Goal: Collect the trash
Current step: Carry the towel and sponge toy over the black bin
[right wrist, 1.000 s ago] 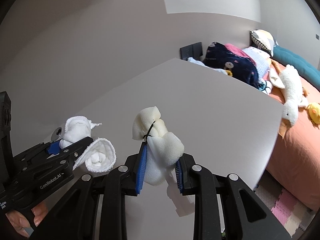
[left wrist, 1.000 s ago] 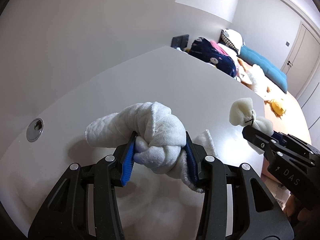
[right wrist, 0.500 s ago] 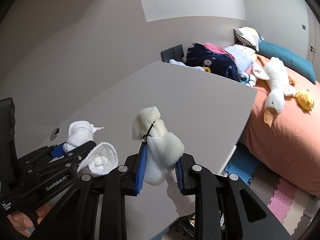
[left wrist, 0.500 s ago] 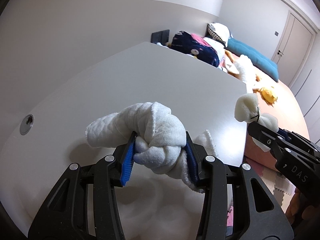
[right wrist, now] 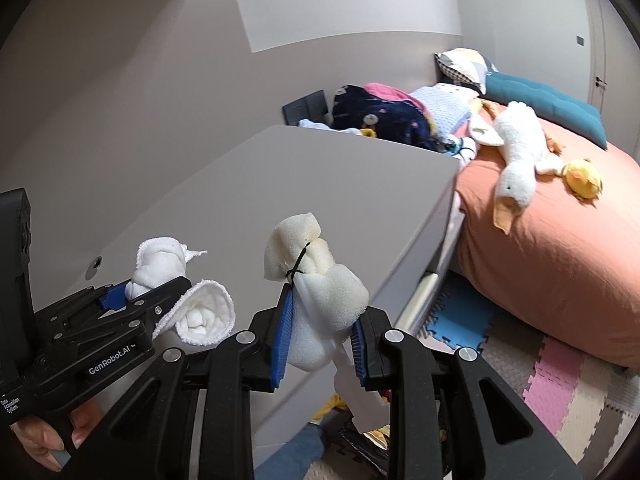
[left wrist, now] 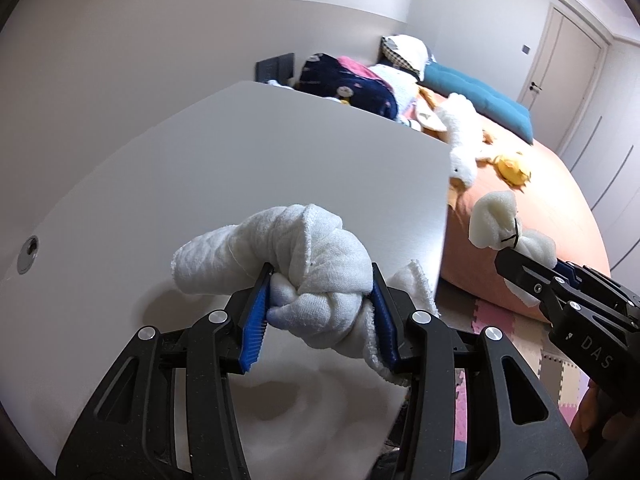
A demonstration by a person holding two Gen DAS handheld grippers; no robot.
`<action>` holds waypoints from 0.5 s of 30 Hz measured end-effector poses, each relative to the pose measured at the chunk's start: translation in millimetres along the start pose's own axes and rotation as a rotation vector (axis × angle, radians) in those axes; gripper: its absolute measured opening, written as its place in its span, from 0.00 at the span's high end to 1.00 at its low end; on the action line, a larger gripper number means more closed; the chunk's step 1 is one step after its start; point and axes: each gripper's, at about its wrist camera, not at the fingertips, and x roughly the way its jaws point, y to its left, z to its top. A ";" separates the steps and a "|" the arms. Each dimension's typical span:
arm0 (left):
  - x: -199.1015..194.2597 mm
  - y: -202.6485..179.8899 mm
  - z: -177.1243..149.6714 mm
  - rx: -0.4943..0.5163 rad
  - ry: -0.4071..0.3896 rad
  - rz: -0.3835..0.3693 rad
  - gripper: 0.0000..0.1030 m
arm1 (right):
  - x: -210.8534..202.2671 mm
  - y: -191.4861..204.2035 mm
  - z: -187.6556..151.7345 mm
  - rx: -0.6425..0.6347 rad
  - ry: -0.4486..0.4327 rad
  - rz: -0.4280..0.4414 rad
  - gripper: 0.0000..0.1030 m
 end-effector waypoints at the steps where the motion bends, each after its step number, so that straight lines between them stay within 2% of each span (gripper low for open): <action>1: 1.1 -4.7 -0.8 0.007 0.003 -0.005 0.56 | -1.9 -3.5 -0.9 0.004 -0.002 -0.005 0.73; 15: 5.9 -76.1 -11.0 0.130 0.023 -0.084 0.56 | -35.7 -65.5 -25.6 0.108 -0.030 -0.080 0.73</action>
